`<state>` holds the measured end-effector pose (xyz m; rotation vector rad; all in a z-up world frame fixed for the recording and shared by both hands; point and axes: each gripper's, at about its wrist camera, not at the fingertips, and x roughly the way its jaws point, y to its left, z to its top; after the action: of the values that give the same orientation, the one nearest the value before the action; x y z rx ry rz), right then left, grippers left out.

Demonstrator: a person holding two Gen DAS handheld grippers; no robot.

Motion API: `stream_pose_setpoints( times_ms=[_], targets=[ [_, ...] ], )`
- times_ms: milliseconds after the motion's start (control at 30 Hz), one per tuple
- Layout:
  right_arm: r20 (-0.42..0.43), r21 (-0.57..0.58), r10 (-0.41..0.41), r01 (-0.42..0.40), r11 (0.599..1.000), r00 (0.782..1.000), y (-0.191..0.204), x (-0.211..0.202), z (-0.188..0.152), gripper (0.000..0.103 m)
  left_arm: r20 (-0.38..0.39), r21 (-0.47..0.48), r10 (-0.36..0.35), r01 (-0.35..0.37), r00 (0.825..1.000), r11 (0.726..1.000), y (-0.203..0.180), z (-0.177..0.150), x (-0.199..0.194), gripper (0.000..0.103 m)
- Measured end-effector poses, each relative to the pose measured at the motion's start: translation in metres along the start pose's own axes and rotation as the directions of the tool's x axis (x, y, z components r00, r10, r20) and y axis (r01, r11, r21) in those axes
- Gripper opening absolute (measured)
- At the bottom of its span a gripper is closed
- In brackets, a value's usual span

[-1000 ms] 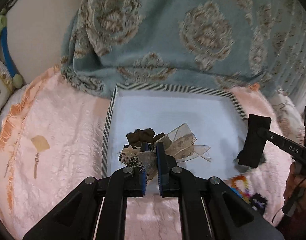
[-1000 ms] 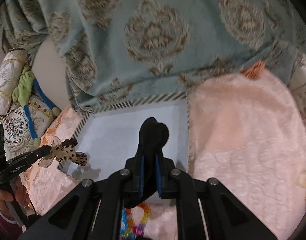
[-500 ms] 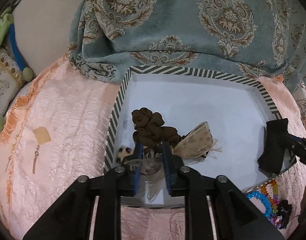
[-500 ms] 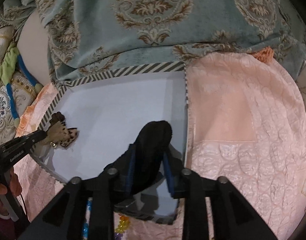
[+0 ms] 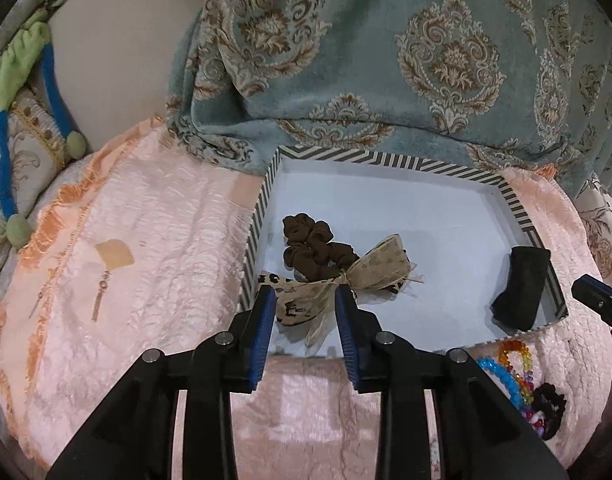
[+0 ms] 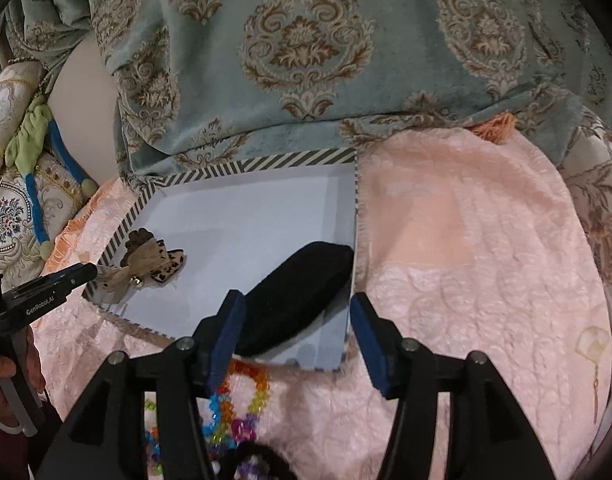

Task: Organize jewelry
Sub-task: 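Lower both held bows into the striped box and open both tools, then grasp the red satin bow with left tool while right tool grasps the black scrunchie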

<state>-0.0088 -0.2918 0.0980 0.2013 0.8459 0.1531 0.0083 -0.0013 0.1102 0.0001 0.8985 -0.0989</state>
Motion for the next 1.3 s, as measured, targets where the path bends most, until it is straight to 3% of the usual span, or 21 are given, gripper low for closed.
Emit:
stream_pose_setpoints(
  times_ms=[533,667,833,1033,1200,1300],
  targets=[
    [0.007,-0.032,-0.069,0.069,0.997,0.998,0.009,-0.033,-0.029,0.058,-0.004,-0.019,0.001,-0.001,1.000,1.000,0.001,-0.028,-0.038,0.014],
    [-0.001,-0.043,-0.073,0.073,0.996,0.997,0.010,-0.040,-0.037,0.059,-0.012,-0.026,-0.028,0.027,1.000,0.999,0.000,-0.035,-0.047,0.014],
    [-0.015,-0.050,-0.067,0.067,0.997,0.998,0.008,-0.051,-0.049,0.059,-0.053,-0.035,-0.113,0.111,0.992,0.993,-0.003,-0.049,-0.058,0.014],
    [-0.040,-0.079,-0.052,0.048,0.996,0.998,0.004,-0.064,-0.068,0.060,-0.122,-0.023,-0.217,0.216,0.968,0.976,-0.015,-0.073,-0.068,0.015],
    [-0.081,-0.127,-0.041,0.031,0.991,0.996,0.001,-0.065,-0.088,0.059,-0.193,-0.062,-0.323,0.317,0.926,0.946,-0.028,-0.096,-0.068,0.021],
    [-0.110,-0.155,-0.055,0.037,0.987,0.992,0.001,-0.056,-0.096,0.050,-0.242,-0.102,-0.382,0.368,0.892,0.924,-0.036,-0.112,-0.063,0.025]
  ],
)
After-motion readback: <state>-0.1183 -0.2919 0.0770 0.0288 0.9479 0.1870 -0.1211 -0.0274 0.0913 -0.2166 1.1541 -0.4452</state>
